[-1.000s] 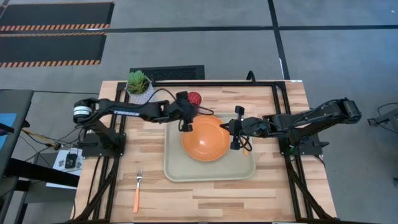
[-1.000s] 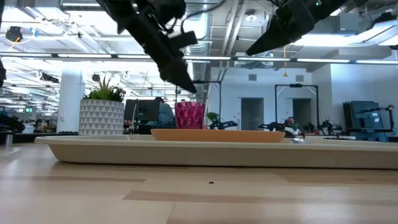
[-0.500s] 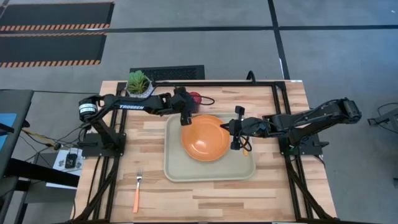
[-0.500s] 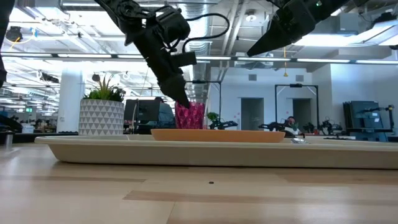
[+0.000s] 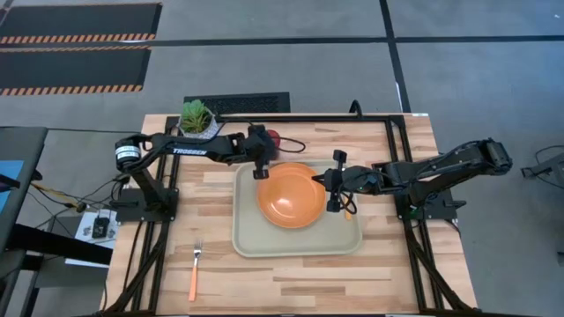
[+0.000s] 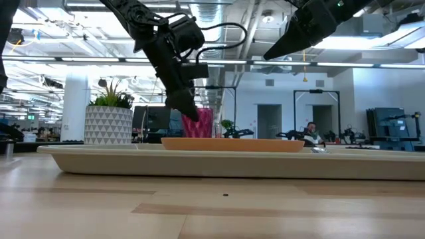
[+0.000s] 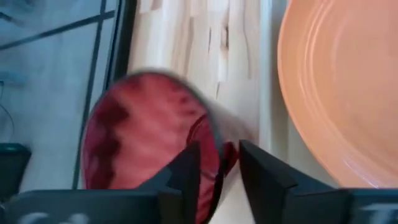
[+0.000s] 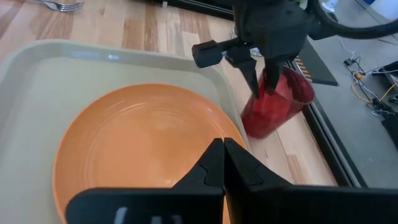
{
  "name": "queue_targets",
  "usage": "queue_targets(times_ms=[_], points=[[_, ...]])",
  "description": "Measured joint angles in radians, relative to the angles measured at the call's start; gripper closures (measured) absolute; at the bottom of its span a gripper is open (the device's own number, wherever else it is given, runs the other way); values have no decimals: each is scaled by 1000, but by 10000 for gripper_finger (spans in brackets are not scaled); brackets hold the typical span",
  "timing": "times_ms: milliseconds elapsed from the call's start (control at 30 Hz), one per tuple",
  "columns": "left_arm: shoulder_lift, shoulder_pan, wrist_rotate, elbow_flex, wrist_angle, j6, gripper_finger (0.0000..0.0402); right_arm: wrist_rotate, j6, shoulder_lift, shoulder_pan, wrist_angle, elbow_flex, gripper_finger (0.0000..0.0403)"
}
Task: Pick and place plate/cup/fork/spoon on tray
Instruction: Put the red cup on the gray serving tray to the top left of the orange plate
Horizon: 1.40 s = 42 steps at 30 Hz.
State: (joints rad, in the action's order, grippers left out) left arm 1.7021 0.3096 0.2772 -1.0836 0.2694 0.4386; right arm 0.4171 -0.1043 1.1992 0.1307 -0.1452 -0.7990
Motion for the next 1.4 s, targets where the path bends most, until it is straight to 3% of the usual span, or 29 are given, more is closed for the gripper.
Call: queue_targets(times_ms=[167,300,533,800,1000,1400], points=[[-9,0,7,-35,45,39,391,0,0,0,0,0,0,388],[-9,-3,-1,-137,187,23,393,0,3,0,0,-4,0,387],[-34,-45,-49,-289,541,-152,397,0,18,0,0,-5,0,390],[-225,-179,-58,-93,492,-425,398,0,20,0,0,-15,0,387],[-320,-212,-56,66,453,-644,398,0,25,0,-18,1,0,390],[-291,-214,-90,120,301,-665,395,0,37,0,-32,3,0,391]])
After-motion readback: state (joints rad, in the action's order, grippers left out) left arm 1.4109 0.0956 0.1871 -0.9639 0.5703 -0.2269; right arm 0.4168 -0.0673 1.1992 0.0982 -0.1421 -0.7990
